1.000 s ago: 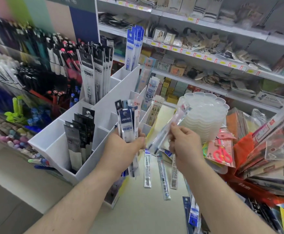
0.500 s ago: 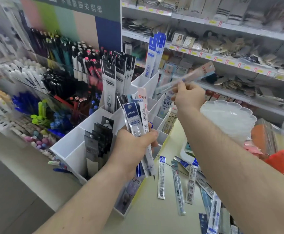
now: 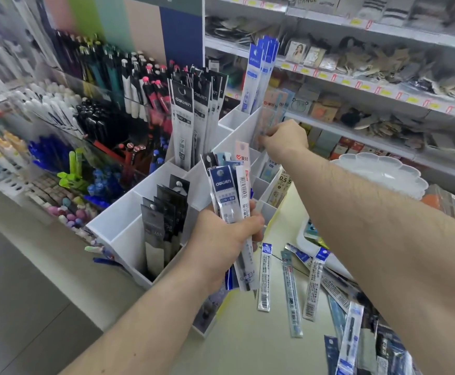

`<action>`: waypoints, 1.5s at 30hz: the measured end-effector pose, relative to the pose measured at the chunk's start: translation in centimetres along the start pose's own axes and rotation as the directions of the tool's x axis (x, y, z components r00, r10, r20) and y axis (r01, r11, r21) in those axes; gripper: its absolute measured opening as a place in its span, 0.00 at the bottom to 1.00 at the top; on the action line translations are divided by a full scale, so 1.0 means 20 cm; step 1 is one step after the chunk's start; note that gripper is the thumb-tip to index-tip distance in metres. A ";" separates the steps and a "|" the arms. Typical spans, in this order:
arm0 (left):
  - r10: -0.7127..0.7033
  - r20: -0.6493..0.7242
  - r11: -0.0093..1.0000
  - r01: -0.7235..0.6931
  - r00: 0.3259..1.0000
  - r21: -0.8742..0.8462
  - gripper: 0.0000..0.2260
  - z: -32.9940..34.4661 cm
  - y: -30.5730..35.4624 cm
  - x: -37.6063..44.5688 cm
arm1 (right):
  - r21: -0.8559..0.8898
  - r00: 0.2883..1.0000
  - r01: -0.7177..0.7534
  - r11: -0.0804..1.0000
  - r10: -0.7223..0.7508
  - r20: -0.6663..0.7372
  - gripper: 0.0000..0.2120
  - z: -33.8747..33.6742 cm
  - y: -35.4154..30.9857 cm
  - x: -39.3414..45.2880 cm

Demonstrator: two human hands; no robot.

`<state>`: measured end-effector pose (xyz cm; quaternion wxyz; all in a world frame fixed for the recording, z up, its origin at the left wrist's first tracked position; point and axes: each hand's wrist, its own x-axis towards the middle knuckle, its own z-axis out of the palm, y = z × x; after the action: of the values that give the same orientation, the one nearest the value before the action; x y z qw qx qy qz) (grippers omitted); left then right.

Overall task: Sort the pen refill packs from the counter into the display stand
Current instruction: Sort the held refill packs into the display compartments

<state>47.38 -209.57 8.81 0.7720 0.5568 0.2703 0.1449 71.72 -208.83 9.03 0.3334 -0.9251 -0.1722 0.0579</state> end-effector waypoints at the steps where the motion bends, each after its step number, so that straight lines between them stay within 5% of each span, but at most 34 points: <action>1: -0.010 0.019 1.000 0.010 1.000 0.001 0.08 0.00 0.00 -0.01 | 0.021 1.000 -0.007 1.000 0.007 -0.004 0.14 -0.01 0.00 -0.01; 6: -0.079 0.085 0.995 0.084 0.993 -0.061 0.05 0.00 -0.03 -0.04 | 0.074 0.996 0.023 0.997 -0.017 -0.082 0.10 -0.08 0.06 -0.15; 15: -0.212 0.160 0.971 0.226 0.964 -0.074 0.04 0.04 -0.17 -0.08 | 0.475 0.996 0.034 0.879 0.007 -0.085 0.11 -0.18 0.18 -0.79; 22: -0.166 0.247 0.986 0.162 0.955 0.038 0.14 0.08 -0.22 -0.12 | 0.386 0.991 -0.111 0.916 0.074 0.108 0.11 -0.20 0.34 -1.17; 26: -0.189 0.344 0.982 0.183 0.920 0.049 0.19 0.07 -0.24 -0.15 | 0.539 0.974 -0.189 0.821 0.087 0.208 0.08 -0.25 0.41 -1.22; 33: -0.218 0.244 0.972 0.187 0.945 0.144 0.06 0.06 -0.26 -0.16 | 0.769 0.980 -0.177 0.614 0.184 0.079 0.06 -0.31 0.47 -1.25; 38: -0.202 0.247 0.962 0.143 0.948 0.234 0.08 0.08 -0.29 -0.15 | 0.632 0.995 -0.085 0.770 0.026 0.101 0.04 -0.28 0.40 -1.31; 42: -0.183 0.271 0.932 0.079 0.945 0.354 0.12 0.11 -0.29 -0.16 | 0.389 0.985 -0.083 0.918 0.017 0.170 0.15 -0.23 0.38 -1.30; 45: -0.199 0.308 0.932 0.083 0.930 0.352 0.15 0.10 -0.28 -0.19 | 0.345 0.972 -0.104 0.933 0.023 0.233 0.07 -0.22 0.39 -1.28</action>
<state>45.08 -214.96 4.97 0.7102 0.6743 0.1938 -0.0575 50.98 -226.18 7.20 0.4709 -0.8424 -0.1652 0.2030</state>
